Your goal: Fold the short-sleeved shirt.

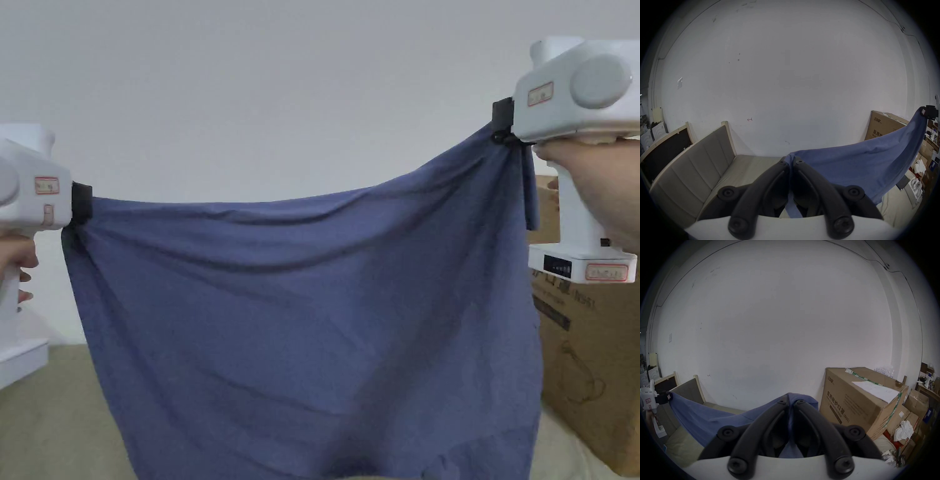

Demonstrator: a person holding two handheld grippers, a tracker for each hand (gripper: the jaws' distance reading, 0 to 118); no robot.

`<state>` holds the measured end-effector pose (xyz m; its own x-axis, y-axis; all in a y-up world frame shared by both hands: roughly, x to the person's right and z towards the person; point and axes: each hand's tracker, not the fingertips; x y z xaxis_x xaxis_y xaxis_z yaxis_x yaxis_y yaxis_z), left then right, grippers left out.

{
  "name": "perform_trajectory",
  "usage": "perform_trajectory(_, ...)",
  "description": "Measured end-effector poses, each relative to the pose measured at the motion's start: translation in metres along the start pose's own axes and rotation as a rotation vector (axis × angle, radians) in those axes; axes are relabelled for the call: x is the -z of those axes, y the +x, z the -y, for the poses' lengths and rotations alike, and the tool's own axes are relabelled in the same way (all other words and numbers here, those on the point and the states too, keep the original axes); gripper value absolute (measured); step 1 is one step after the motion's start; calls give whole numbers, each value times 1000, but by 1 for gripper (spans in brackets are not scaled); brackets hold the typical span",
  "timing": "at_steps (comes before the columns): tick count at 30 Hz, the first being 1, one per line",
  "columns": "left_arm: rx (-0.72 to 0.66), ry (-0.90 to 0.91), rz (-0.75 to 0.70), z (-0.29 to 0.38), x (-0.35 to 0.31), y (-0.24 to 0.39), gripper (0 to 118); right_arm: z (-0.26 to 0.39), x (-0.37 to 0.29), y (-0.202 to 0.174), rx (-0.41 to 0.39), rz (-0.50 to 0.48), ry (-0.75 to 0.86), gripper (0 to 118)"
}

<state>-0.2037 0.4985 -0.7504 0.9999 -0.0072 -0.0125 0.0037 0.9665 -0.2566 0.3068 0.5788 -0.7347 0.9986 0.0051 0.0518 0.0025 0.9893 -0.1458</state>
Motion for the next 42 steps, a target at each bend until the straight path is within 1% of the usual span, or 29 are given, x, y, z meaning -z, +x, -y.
perform_trajectory(1,1,-7,0,9,6,2,3,11,5,1,8,-3,-7,3)
perform_trajectory(4,-13,-116,21,60,26,9,3,73,24,6,93,-18,-101,3)
perform_trajectory(7,-30,-255,58,140,36,20,3,165,34,8,156,-13,-268,3)
perform_trajectory(8,-30,-315,75,170,37,24,3,201,32,8,174,-27,-332,3)
perform_trajectory(12,-45,-517,134,286,13,36,3,338,5,11,175,-34,-576,3)
perform_trajectory(15,-66,-628,173,351,-25,30,3,414,-50,26,246,-43,-706,3)
perform_trajectory(16,-61,-651,174,366,-40,26,3,435,-73,30,268,-59,-728,3)
perform_trajectory(17,-59,-674,186,380,-57,21,3,452,-98,36,249,-52,-754,3)
perform_trajectory(20,-56,-692,187,405,-110,3,3,482,-176,52,257,-62,-803,3)
perform_trajectory(23,-42,-733,191,423,-162,-12,3,497,-243,69,308,-62,-857,3)
perform_trajectory(26,-32,-751,194,436,-206,-24,3,502,-301,78,306,-50,-832,3)
perform_trajectory(30,-13,-766,197,453,-256,-28,3,509,-350,87,305,4,-841,3)
perform_trajectory(31,-18,-773,196,456,-265,-28,3,510,-357,88,282,21,-857,3)
perform_trajectory(32,-31,-780,201,461,-275,-29,3,509,-366,87,231,44,-865,3)
perform_trajectory(34,-44,-786,206,469,-289,-27,3,508,-376,87,159,63,-867,3)
perform_trajectory(37,-35,-793,225,479,-305,-21,3,509,-379,84,107,126,-913,3)
perform_trajectory(39,-17,-785,220,481,-311,-20,3,517,-370,79,57,131,-994,3)
perform_trajectory(42,-27,-778,219,479,-309,-22,3,526,-357,71,12,149,-1007,3)
